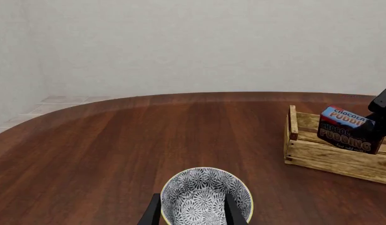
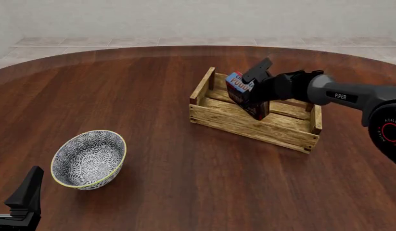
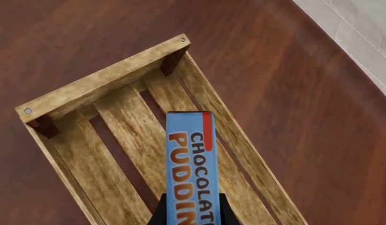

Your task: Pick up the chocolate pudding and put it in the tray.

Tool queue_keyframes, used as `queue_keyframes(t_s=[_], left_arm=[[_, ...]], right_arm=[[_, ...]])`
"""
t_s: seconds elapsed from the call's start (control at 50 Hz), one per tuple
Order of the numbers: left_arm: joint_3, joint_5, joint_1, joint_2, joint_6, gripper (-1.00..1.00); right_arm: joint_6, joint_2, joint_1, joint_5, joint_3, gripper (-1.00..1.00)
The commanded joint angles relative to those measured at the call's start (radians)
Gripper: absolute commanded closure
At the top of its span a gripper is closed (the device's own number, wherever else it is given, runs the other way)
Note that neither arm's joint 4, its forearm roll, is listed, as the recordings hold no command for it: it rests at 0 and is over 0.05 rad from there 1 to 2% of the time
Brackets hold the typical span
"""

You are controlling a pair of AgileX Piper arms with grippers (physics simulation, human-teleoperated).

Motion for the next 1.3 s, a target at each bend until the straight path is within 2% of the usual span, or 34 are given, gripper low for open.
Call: queue_keyframes(t_s=[0.02,0.9,1.16,1.18,1.3], left_arm=[[0.0,0.0,0.0,0.0,0.0,-1.0],[0.0,0.0,0.0,0.0,0.0,-1.0],[0.0,0.0,0.0,0.0,0.0,-1.0],[0.0,0.0,0.0,0.0,0.0,-1.0],[0.0,0.0,0.0,0.0,0.0,-1.0]], right_arm=[[0.027,0.019,-0.001,-0.011,-0.006,1.0],[0.062,0.035,-0.007,-0.042,0.017,1.0],[0.057,0.028,-0.009,-0.041,0.021,1.0],[0.06,0.027,-0.008,-0.039,0.019,-1.0],[0.063,0.028,-0.015,-0.031,0.007,-1.0]])
